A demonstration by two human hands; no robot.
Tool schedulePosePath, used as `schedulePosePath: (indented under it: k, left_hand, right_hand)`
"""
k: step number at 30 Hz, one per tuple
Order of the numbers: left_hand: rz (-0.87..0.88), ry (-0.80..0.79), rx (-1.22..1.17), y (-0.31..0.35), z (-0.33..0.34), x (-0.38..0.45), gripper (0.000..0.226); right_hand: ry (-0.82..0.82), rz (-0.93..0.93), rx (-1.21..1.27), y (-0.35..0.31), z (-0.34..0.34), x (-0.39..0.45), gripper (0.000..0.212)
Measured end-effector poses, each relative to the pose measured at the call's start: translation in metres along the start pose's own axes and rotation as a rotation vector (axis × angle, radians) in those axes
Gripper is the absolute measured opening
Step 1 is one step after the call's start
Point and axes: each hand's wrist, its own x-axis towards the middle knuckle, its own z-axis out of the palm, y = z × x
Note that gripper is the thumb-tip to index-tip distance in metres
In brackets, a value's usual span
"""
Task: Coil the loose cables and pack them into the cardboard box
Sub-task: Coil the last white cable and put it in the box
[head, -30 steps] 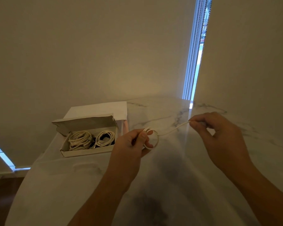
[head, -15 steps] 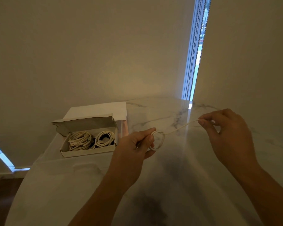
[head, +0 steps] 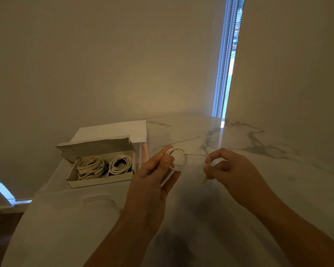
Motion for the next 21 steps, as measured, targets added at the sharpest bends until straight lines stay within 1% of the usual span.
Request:
schedulePosePath:
  k: [1,3,9,12,14,17,21]
  left_hand:
    - [-0.017,-0.002,-0.031,-0.001,0.002,-0.001,0.029]
    - [-0.04,-0.014,-0.076,-0.002,0.004,-0.003,0.03]
    - [-0.1,-0.001,-0.113,-0.006,0.005,-0.005,0.023]
    - [-0.116,-0.003,-0.113,-0.007,0.004,-0.005,0.025]
    - [-0.121,-0.002,-0.126,-0.006,0.005,-0.006,0.025]
    - [-0.137,0.008,-0.143,-0.006,0.005,-0.006,0.024]
    - [-0.135,0.023,-0.135,-0.006,0.003,-0.005,0.026]
  right_hand:
    - [-0.026,0.021,0.125,-0.002,0.002,0.0,0.006]
    - [-0.03,0.049,0.29,-0.006,0.004,-0.001,0.004]
    - [-0.065,0.181,0.568,-0.013,0.01,-0.008,0.016]
    - [-0.126,0.256,0.69,-0.014,0.011,-0.01,0.018]
    - [-0.191,0.295,0.721,-0.014,0.012,-0.011,0.019]
    - [-0.256,0.313,0.676,-0.013,0.014,-0.012,0.02]
    - [-0.312,0.264,0.567,-0.013,0.014,-0.012,0.019]
